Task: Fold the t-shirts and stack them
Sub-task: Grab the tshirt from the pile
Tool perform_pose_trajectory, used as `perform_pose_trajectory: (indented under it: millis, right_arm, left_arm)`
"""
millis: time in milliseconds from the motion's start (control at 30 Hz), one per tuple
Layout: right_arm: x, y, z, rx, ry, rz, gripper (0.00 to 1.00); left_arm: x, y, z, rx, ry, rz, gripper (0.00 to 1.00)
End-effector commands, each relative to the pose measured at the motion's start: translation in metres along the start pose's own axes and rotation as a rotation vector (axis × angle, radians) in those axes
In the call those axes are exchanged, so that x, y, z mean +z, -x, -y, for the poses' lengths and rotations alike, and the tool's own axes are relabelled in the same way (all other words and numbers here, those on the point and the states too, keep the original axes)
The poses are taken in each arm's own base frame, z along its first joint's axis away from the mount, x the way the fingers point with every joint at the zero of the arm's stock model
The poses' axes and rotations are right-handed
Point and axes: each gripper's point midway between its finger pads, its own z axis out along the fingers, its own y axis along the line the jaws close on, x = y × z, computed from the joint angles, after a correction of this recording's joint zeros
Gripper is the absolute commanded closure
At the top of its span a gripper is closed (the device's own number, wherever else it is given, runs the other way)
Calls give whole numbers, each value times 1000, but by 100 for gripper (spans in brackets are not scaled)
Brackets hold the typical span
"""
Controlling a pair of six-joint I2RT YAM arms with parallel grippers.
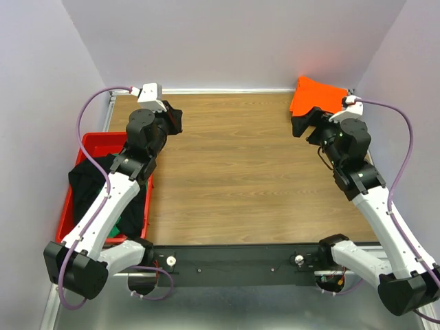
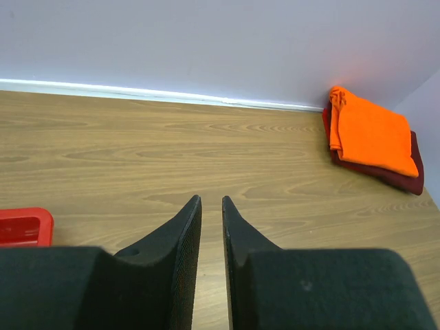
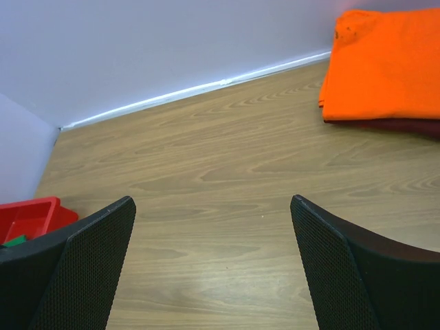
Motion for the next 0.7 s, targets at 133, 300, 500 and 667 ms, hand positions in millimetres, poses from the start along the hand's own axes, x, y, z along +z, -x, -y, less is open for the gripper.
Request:
perform_pose_trajectory:
  millis: [133, 300, 500, 667]
  right_arm:
    - [-3, -20, 2, -25, 21, -54, 0]
    - [4, -40, 1, -28, 43, -117, 0]
    - [11, -69, -9, -12, 117, -226, 0]
    - [18, -96, -10, -5, 144, -315, 0]
  left_arm:
    - [3, -4, -4, -13, 18, -5, 74]
    - [1, -1, -9, -26, 56, -7, 74]
    - [-10, -21, -46, -89, 267, -64, 72]
    - [-51, -60, -117, -199, 701, -160, 49]
